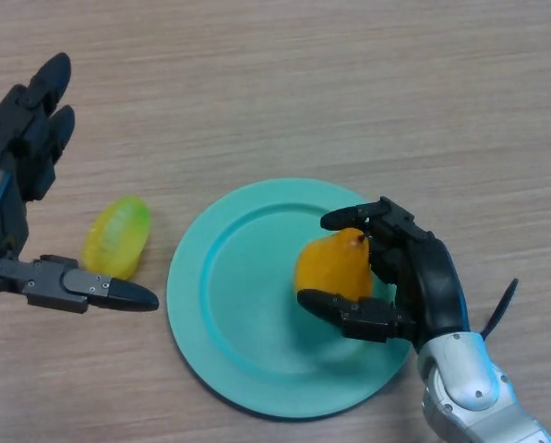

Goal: Pick up the yellow pear and place it on the plate

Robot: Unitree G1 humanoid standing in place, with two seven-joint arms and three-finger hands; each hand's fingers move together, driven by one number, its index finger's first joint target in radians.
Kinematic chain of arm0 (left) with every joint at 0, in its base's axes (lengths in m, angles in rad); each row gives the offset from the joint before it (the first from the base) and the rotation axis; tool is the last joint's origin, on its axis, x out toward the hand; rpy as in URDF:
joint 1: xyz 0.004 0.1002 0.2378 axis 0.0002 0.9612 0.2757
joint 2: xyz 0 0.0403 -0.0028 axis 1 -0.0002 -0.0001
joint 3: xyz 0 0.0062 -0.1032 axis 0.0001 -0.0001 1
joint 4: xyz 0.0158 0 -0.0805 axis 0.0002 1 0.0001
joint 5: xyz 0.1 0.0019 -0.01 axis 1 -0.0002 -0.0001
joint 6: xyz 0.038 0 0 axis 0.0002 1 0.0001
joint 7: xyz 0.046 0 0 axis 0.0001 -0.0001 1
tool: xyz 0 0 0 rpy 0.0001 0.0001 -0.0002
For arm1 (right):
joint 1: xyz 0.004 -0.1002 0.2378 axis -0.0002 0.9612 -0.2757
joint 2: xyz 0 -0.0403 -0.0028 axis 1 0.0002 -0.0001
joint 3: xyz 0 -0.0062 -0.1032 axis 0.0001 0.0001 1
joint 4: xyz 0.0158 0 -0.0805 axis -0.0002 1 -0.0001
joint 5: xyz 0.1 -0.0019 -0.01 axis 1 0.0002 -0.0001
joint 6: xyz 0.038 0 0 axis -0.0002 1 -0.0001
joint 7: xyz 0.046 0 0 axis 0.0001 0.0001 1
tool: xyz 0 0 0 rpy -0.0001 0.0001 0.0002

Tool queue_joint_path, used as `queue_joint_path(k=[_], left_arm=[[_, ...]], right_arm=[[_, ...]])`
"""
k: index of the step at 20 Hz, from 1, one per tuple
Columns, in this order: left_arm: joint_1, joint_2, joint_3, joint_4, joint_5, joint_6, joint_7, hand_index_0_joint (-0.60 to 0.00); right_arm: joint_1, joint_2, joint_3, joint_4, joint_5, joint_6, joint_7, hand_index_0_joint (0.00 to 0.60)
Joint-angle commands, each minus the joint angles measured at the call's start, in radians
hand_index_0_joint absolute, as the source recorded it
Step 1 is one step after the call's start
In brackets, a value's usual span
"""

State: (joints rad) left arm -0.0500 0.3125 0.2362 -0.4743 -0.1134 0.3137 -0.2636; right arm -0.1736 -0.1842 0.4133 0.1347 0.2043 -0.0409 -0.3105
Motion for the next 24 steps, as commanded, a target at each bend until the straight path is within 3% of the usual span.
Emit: queue_joint_path(k=[1, 2, 3, 10, 14, 19, 24], left_arm=[[-0.028, 0.043, 0.078, -0.041, -0.035, -0.105, -0.001, 0.000], [-0.029, 0.045, 0.080, -0.041, -0.035, -0.102, -0.003, 0.000], [-0.028, 0.044, 0.081, -0.040, -0.036, -0.107, -0.004, 0.000], [-0.017, 0.037, 0.086, -0.038, -0.040, -0.133, 0.009, 0.000], [-0.017, 0.039, 0.089, -0.030, -0.040, -0.153, 0.012, 0.000], [-0.013, 0.043, 0.096, -0.034, -0.032, -0.140, -0.001, 0.000], [-0.003, 0.039, 0.099, -0.052, -0.043, -0.103, -0.019, 0.000]], right_arm=[[-0.039, -0.006, -0.023, -0.047, 0.000, -0.160, 0.013, 0.151], [-0.043, -0.006, -0.019, -0.041, -0.011, -0.159, 0.020, 0.050], [-0.048, -0.006, -0.013, -0.030, -0.031, -0.161, 0.019, 0.000], [-0.036, -0.006, -0.042, -0.077, -0.099, -0.126, 0.042, 0.000], [0.003, -0.006, -0.129, -0.273, -0.093, -0.010, 0.123, 0.000], [0.114, -0.006, -0.293, -0.571, -0.090, 0.153, 0.293, 0.000], [0.194, -0.020, -0.408, -0.747, -0.053, 0.266, 0.349, 0.000]])
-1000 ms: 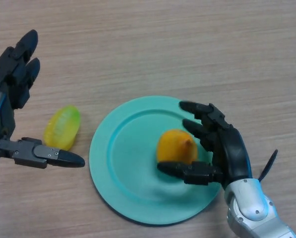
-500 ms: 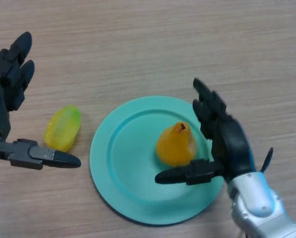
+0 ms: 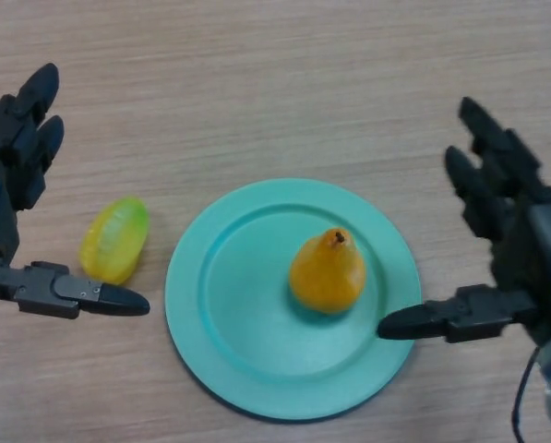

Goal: Pick up the yellow pear and place it on the plate

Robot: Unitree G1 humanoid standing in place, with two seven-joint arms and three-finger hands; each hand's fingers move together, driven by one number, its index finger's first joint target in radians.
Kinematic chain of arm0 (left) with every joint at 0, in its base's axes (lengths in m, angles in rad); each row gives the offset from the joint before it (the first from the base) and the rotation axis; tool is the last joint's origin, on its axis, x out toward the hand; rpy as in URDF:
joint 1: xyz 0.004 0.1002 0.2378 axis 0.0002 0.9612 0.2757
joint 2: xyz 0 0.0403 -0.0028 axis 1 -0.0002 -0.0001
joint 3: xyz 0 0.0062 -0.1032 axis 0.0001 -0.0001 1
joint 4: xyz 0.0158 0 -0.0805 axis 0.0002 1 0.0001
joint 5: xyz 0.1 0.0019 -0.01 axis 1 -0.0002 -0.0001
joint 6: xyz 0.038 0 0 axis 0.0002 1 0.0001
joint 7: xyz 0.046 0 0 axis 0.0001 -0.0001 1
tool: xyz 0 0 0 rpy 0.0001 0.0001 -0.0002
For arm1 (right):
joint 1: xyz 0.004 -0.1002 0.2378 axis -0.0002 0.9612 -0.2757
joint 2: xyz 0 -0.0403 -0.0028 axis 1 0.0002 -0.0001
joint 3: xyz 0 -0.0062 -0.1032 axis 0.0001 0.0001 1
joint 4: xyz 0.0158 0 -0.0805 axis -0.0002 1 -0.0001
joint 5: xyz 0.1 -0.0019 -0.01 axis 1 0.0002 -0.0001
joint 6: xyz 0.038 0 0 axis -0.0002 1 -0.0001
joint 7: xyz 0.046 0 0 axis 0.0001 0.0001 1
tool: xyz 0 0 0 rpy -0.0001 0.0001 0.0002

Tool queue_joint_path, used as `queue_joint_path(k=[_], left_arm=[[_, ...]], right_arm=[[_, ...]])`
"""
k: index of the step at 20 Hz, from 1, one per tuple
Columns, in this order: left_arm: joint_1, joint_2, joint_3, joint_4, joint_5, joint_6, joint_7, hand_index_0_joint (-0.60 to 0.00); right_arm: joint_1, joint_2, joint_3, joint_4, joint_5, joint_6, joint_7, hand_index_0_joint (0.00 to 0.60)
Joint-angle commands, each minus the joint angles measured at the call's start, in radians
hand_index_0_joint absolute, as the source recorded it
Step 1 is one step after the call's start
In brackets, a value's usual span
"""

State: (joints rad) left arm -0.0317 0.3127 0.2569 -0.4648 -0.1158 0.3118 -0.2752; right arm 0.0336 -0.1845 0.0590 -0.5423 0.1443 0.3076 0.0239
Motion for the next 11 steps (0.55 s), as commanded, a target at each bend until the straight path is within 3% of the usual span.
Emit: queue_joint_path(k=[1, 11], left_arm=[[-0.015, 0.034, 0.074, -0.059, -0.039, -0.103, -0.009, 0.000], [-0.012, 0.020, 0.051, -0.115, -0.017, -0.041, -0.007, 0.000]], right_arm=[[-0.003, -0.022, -0.065, -0.083, 0.008, -0.078, 0.020, 0.000], [0.012, -0.038, -0.103, -0.136, -0.070, -0.011, 0.083, 0.000]])
